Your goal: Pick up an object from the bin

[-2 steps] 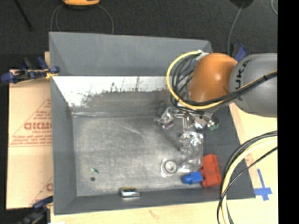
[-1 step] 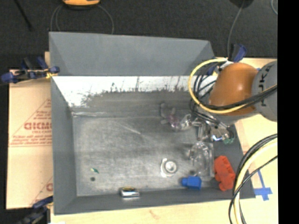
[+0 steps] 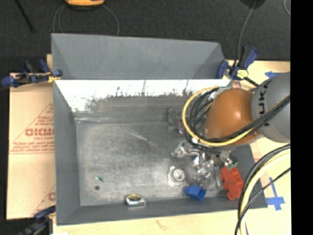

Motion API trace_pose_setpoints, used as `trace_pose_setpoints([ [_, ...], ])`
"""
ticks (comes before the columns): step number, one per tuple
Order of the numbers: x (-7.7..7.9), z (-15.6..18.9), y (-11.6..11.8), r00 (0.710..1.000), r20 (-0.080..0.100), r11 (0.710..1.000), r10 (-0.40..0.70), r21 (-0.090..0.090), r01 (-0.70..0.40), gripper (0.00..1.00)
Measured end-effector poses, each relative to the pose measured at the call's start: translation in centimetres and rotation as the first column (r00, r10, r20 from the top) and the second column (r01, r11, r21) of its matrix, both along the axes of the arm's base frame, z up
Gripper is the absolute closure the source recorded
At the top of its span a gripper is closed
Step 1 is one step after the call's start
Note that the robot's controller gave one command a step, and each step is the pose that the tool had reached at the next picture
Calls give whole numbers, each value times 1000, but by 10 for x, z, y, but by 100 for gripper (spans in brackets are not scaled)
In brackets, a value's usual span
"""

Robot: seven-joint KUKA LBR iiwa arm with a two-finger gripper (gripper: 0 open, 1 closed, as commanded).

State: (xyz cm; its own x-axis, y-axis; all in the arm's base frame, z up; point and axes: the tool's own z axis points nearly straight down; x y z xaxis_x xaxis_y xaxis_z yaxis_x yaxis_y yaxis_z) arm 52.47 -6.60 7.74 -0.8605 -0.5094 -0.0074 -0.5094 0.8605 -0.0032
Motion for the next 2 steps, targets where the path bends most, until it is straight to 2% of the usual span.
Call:
trace_pose_setpoints([
  [1, -30, 8, 44, 986, -7, 986, 164, 0, -164, 0],
  [2, -41, -2, 93, 939, 15, 939, 344, -10, -344, 0],
])
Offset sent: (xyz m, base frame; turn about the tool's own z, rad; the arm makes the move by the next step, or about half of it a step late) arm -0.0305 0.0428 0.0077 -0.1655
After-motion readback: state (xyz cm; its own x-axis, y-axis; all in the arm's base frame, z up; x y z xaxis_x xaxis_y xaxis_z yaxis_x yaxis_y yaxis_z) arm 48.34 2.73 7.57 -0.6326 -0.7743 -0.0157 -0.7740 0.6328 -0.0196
